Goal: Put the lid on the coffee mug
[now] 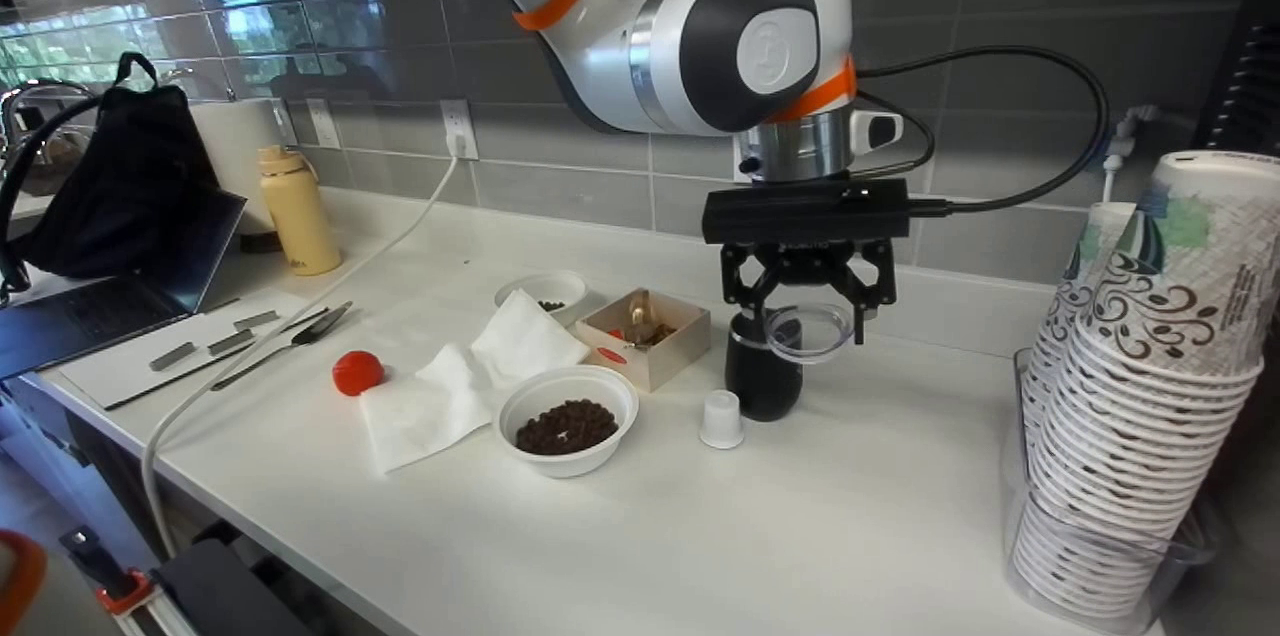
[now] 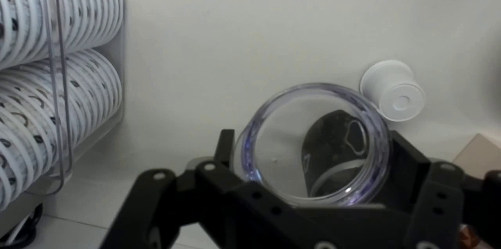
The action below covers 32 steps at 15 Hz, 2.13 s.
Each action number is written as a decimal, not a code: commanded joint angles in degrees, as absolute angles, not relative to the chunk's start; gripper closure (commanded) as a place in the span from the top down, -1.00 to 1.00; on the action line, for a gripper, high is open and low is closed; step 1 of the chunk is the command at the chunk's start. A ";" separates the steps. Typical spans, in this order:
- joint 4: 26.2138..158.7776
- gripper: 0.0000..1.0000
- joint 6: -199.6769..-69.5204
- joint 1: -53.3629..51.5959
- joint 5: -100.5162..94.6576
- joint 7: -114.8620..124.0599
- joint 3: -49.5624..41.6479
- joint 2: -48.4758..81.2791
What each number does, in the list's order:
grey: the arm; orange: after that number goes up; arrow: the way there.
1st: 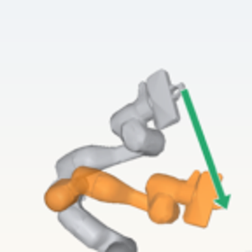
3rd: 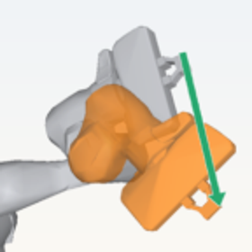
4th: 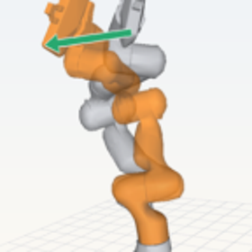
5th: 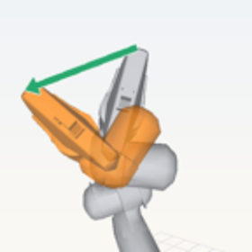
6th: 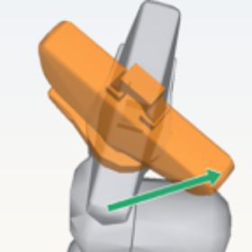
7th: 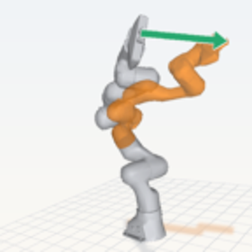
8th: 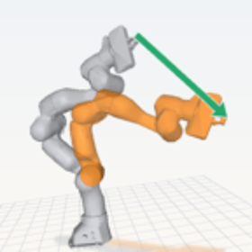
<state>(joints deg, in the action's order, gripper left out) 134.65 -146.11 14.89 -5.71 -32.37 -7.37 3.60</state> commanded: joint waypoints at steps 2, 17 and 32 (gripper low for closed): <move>133.25 0.33 -144.30 11.89 -5.41 -32.03 -7.15 3.27; 125.13 0.33 -137.20 9.44 -5.86 -32.44 -5.71 9.87; 120.93 0.33 -136.76 9.93 -5.66 -32.70 -4.49 14.79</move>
